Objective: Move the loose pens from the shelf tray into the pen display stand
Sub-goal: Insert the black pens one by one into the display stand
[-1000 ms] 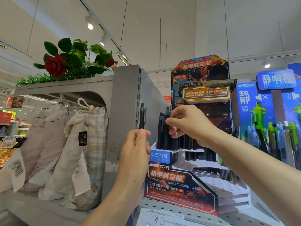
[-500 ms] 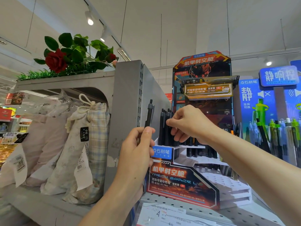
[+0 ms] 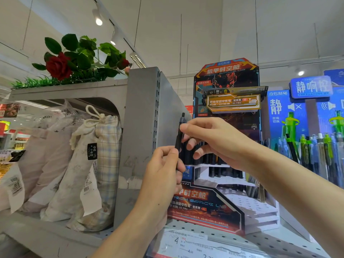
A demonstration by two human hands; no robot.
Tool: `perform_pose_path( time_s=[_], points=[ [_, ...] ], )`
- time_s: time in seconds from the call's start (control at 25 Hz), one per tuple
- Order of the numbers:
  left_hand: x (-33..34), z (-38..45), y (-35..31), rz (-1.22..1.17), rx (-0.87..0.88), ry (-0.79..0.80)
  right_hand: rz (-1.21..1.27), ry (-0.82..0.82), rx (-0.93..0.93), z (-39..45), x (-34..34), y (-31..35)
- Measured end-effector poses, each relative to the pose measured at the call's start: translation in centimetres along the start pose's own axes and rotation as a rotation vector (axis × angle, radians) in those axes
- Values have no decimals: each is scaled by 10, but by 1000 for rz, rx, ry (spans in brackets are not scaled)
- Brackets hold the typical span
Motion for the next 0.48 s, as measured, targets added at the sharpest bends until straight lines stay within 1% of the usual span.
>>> perform_pose_path(
  time_s=[0.16, 0.28, 0.36, 0.48],
  points=[
    [2, -2, 1, 98, 55, -2, -26, -43, -17, 1, -6, 4],
    [-5, -10, 10, 160, 37, 21, 65, -198, -19, 5, -21, 7],
    [-7, -20, 19, 272, 29, 70, 22, -301, -25, 6, -34, 6],
    [-3, -35, 28, 454, 64, 193, -127, -349, -22, 6, -40, -1]
  ],
)
Point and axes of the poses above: each hand's wrist, its own z-axis towards the middle knuckle, its own x-axis out of the palm, y = z × x, the point moved 4 cm from there along z, towards the middle knuckle, and after that the axes turned 10 degrees about -x, right-handed, at the moved point
